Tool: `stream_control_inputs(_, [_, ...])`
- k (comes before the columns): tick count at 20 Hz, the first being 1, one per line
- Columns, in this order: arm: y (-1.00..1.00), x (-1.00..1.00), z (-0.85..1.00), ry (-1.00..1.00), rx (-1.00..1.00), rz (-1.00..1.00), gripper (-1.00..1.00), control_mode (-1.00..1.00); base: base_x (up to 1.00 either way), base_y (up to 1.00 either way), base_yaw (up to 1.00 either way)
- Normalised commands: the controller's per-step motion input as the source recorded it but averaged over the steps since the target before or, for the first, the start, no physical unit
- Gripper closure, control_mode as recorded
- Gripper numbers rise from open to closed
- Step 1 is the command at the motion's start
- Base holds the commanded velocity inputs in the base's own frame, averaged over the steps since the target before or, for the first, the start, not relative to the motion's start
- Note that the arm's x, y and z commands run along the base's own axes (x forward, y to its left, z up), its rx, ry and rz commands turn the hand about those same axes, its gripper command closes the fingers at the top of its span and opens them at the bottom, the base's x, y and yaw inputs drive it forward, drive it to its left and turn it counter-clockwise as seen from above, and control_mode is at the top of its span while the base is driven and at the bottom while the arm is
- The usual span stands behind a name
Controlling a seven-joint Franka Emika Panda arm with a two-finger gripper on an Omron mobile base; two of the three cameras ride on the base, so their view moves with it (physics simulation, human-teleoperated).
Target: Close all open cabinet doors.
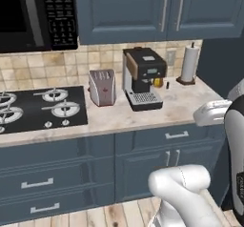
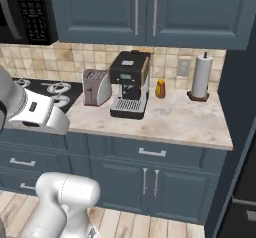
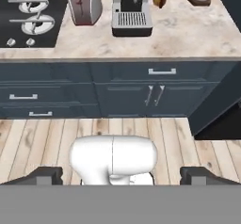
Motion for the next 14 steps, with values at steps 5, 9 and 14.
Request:
stream_control_inputs(5, [0.00,0.00,0.00,0.00,0.00,0.00,-1.00,1.00,-0.03,1.00,-0.10])
stream_control_inputs(9, [0.00,0.00,0.00,0.00,0.00,0.00,-1.00,1.00,0.00,1.00,0.02])
stream_control_inputs(14, [0.00,0.00,0.00,0.00,0.00,0.00,-1.00,1.00,0.01,1.00,0.29])
